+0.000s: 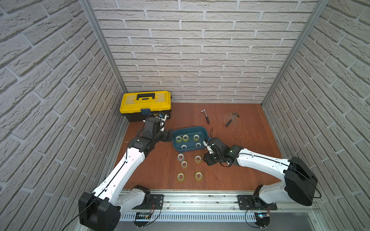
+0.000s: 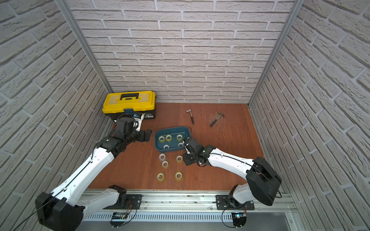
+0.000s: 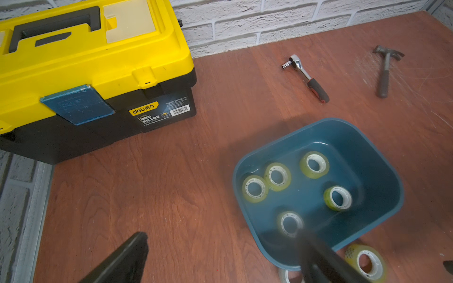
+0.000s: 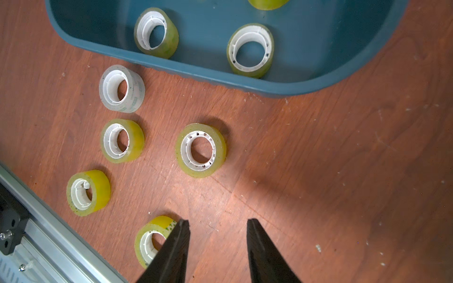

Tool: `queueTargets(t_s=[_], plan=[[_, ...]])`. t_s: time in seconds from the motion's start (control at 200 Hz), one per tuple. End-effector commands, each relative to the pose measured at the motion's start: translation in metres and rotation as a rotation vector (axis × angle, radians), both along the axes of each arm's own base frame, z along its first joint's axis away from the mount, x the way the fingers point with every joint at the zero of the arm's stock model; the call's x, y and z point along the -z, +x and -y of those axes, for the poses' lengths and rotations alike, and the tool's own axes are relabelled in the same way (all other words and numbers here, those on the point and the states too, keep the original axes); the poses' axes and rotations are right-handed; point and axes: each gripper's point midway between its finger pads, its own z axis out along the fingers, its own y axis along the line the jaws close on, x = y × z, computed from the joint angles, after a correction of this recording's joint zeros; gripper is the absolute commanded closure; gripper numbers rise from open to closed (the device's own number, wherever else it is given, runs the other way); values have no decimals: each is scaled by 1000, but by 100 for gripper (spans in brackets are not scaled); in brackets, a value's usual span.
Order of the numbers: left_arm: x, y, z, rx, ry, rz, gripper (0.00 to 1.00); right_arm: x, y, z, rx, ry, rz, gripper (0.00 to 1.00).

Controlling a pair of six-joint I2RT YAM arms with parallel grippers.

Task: Put the transparent tape into the storage box
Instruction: Pick up the tape at the center of the board.

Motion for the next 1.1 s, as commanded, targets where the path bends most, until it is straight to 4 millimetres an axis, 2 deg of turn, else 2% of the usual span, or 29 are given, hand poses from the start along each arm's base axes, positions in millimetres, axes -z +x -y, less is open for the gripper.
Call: queueTargets(t_s=[0.0,0.13,0.25,0.5,0.705,1.095], plan=[[-7,2,3,9,10,26,2,-2,3,-19,4,60,18,56],[-5,1,5,13,23,25,2,6,-1,-28,-18,36,0,57],[-5,1,5,15,31,24,2,9,-15,-33,-67,15,-10,57],[-6,1,4,8,39,28,2,16,-48,-25,-98,14,-36,56],[-9,1,2,4,38,41,2,29,-70,-23,-130,8,-75,56],[-8,0,2,5,40,35,2,34,-73,-37,-155,-20,-65,56]])
